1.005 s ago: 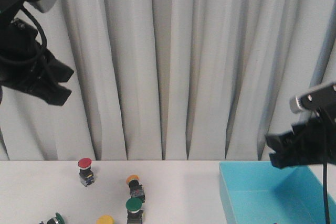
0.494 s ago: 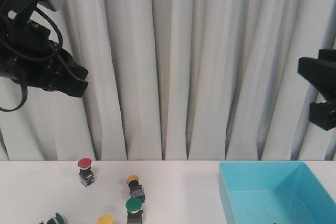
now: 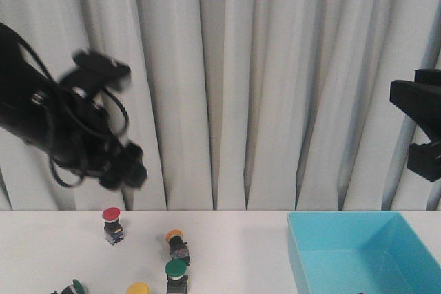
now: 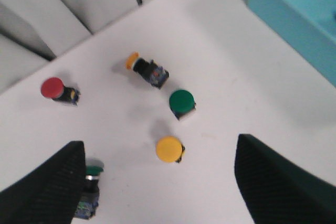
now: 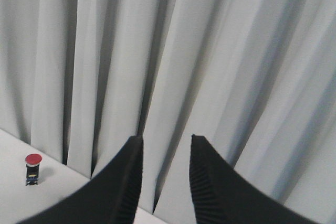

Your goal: Pick red and yellow buttons and place in box

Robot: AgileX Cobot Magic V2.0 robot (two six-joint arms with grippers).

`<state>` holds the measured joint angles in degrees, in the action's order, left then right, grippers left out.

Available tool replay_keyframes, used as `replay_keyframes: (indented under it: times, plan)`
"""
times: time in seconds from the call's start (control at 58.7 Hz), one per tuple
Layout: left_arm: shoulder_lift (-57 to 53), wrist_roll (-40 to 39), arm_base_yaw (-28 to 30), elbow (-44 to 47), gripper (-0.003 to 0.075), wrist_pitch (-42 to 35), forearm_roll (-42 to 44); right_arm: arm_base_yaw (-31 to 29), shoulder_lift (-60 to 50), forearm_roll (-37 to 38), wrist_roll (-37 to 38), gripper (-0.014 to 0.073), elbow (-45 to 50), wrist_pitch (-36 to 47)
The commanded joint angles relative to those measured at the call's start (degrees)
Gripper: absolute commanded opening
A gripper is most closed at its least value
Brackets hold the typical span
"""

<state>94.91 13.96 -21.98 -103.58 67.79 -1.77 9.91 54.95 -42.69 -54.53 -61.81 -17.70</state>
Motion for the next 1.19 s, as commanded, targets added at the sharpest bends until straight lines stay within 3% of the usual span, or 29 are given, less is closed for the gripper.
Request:
replay_keyframes:
  times: [0.0,0.289,0.613,0.766,1.175]
  plan:
    - [2.7,-1.1,0.1,-1.5,0.0557,1.7,0.3,0.1,-0.5,-0.6,-0.5,0.0241,-1.8,1.7]
    - [11.7,-1.2,0.1,2.6,0.0554,3.4,2.9,0.1,-0.5,-0.6,-0.3,0.0246,-1.8,-0.5]
    - [15.5,-3.7,0.1,10.5,0.0554,-8.1,7.2,0.1,-0.5,-0.6,-0.3,0.0246,-1.8,-1.5]
    - [17.4,-3.1,0.1,10.5,0.0554,-9.1,7.1,0.1,-0.5,-0.7,-0.3,0.0246,-1.8,-1.8]
    - [21.6,-2.1,0.1,10.5,0.0471,-11.0,5.7,0.1,-0.5,-0.6,-0.3,0.0246,-1.8,-2.5]
